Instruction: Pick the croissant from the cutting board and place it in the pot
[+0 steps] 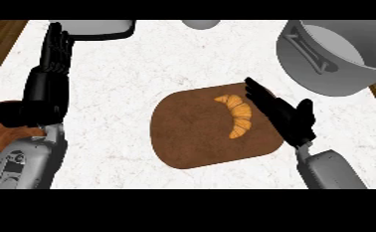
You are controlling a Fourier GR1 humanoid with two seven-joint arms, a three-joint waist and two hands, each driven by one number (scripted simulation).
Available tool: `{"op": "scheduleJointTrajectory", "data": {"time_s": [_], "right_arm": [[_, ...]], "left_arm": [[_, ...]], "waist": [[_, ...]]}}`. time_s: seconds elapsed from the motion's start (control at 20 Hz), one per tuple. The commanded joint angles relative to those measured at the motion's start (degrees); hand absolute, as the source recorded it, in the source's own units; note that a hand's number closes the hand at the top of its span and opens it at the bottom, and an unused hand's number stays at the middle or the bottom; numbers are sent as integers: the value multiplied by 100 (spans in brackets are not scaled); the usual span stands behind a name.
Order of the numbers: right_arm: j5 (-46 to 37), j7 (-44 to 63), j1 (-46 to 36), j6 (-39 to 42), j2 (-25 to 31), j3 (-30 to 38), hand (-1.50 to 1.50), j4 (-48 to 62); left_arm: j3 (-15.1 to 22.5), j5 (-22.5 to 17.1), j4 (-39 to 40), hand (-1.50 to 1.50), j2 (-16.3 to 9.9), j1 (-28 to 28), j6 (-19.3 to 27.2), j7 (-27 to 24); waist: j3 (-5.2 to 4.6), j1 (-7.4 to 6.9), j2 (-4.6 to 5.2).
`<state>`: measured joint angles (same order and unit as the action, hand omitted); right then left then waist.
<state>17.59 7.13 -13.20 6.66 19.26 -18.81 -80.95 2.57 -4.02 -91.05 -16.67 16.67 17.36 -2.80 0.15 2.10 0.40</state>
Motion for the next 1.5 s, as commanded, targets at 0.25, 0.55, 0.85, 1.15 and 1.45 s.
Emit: {"op": "scheduleJointTrajectory", "data": {"time_s": [0.25,0.55,0.85,1.15,1.45], "right_arm": [[1584,-1072,-1831,2845,305,599,150,-53],[-463,-3374,-2150,3156,1564,992,-150,684],[-1478,-5196,-2415,3581,2137,914,-150,1116],[-2987,-5882,-2588,2903,2647,-170,-150,1237],[-3734,-6499,-3089,2311,2605,-867,-150,1843]], "left_arm": [[86,-396,62,0,214,145,-303,205],[160,-598,195,0,391,46,-424,315],[-63,-805,277,0,143,243,-658,536],[46,-657,389,0,318,222,-532,399],[-321,-941,602,0,106,217,-837,342]], "waist": [[40,-756,118],[43,-640,188],[26,-619,144],[8,-604,129],[-12,-451,41]]}}
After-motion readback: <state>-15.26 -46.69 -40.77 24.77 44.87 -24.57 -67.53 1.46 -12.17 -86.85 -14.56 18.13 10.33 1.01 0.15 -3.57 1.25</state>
